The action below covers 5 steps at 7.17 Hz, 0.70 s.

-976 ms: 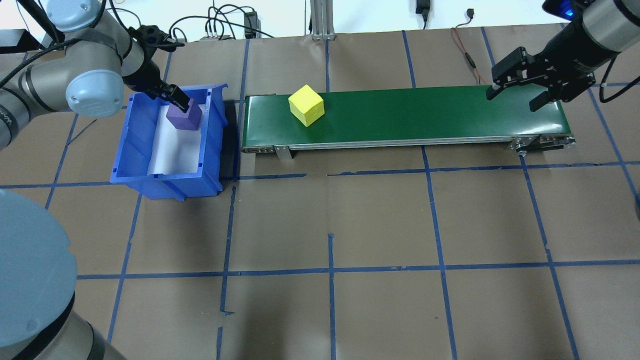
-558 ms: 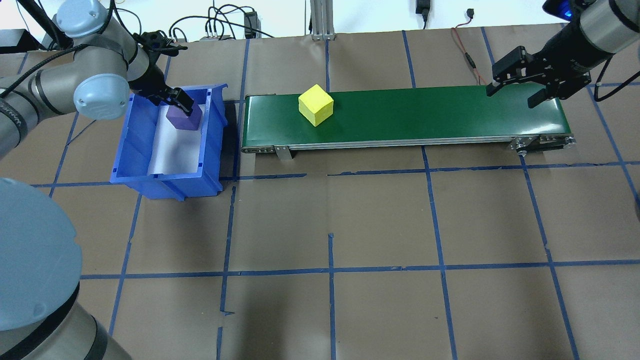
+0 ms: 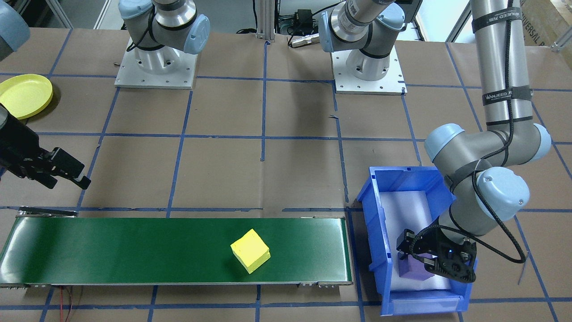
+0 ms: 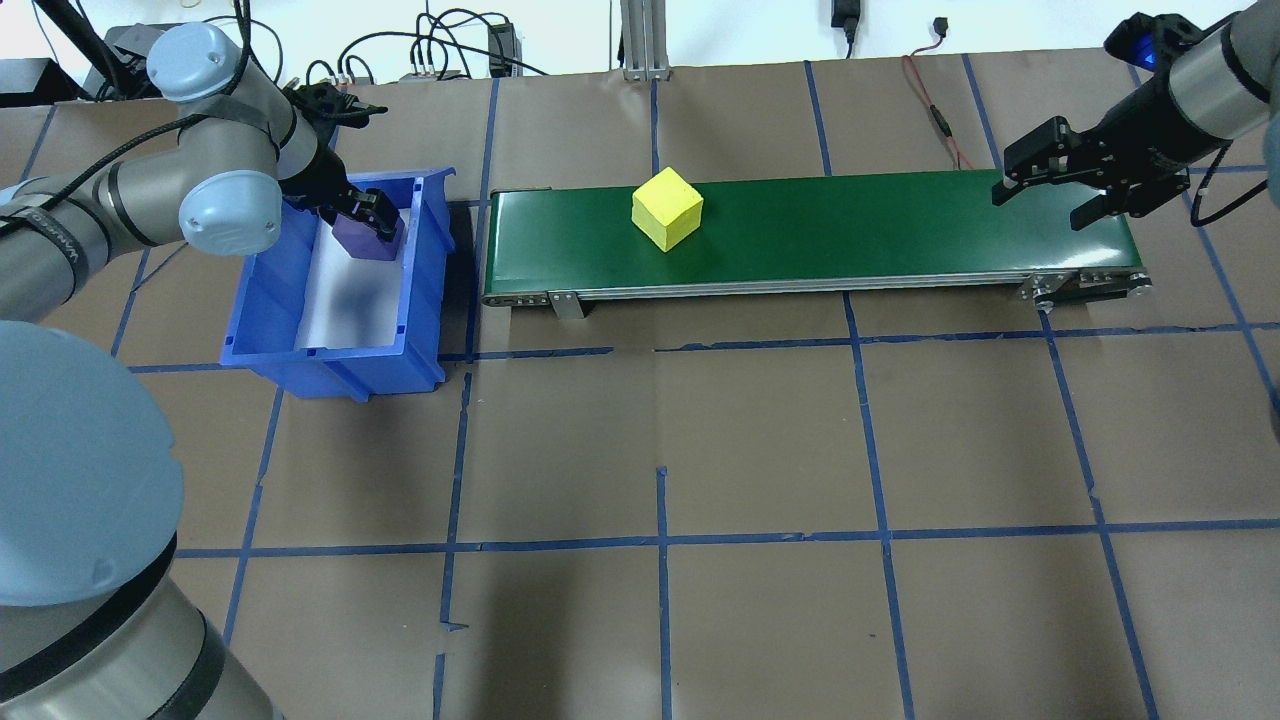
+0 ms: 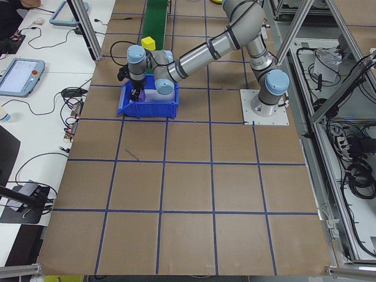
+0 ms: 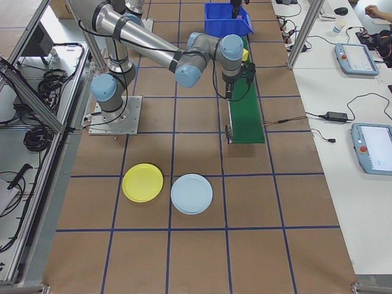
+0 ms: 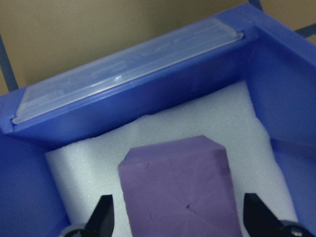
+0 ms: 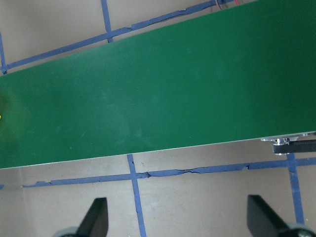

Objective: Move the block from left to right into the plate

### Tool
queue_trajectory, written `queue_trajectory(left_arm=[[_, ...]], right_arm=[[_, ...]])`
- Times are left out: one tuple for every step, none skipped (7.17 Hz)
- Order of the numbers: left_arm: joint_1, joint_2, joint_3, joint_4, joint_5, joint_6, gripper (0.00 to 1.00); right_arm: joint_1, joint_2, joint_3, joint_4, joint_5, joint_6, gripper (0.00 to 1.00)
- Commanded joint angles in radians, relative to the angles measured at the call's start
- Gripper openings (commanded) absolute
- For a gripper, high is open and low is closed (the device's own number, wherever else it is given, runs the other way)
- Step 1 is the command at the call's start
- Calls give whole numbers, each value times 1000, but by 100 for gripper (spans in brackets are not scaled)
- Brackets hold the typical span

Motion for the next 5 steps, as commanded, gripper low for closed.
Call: queue_trajectory(left_arm=[[-3, 46, -5, 8, -1, -3, 39], [-17, 149, -4, -16, 8, -3, 39], [-31, 258, -4, -59, -5, 0, 39], [-72, 335, 10, -70, -19, 0, 39], [-130, 348, 13, -58, -15, -9, 39]], right_arm=[[-13, 12, 4, -28, 76, 11, 100], [-14, 53, -8, -81, 92, 16, 100], [-14, 87, -17, -116, 94, 34, 100], [-13, 92, -20, -118, 91, 40, 100], [-13, 109, -26, -121, 92, 40, 100]])
